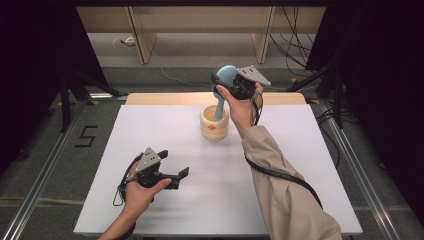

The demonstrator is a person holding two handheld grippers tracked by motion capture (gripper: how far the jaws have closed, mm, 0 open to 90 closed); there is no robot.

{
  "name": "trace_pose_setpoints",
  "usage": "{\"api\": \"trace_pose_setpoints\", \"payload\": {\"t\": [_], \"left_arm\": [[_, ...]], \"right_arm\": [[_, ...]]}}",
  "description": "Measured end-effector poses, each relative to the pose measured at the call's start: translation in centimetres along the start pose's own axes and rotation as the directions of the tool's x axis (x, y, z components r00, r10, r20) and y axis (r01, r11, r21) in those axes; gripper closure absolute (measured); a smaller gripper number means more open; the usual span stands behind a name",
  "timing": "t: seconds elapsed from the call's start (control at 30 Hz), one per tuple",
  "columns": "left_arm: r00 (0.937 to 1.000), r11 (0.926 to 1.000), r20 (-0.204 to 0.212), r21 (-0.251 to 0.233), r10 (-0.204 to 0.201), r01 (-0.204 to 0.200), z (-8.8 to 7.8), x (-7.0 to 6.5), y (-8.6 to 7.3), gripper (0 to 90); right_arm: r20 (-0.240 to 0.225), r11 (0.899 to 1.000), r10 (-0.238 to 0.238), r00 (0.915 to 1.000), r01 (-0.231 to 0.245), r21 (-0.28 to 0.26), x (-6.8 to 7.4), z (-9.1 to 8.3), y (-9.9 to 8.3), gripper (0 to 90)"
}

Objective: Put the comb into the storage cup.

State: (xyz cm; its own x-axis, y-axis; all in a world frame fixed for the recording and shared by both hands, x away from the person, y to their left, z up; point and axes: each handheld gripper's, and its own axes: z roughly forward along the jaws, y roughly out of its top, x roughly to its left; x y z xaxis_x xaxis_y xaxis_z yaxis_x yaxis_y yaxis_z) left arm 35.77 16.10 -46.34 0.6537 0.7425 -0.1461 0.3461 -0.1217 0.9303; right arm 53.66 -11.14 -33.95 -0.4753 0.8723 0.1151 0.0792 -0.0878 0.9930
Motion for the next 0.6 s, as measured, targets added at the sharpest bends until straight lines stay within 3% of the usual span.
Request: {"api": "trace_pose_setpoints", "payload": {"t": [0.6], "left_arm": [[1.0, 1.0, 0.0, 0.0, 0.001, -0.001, 0.01, -0.01, 0.0, 0.0]], "right_arm": [[0.009, 1.0, -0.013, 0.9999, 0.013, 0.013, -0.05, 0.17, -0.74, 20.8]]}}
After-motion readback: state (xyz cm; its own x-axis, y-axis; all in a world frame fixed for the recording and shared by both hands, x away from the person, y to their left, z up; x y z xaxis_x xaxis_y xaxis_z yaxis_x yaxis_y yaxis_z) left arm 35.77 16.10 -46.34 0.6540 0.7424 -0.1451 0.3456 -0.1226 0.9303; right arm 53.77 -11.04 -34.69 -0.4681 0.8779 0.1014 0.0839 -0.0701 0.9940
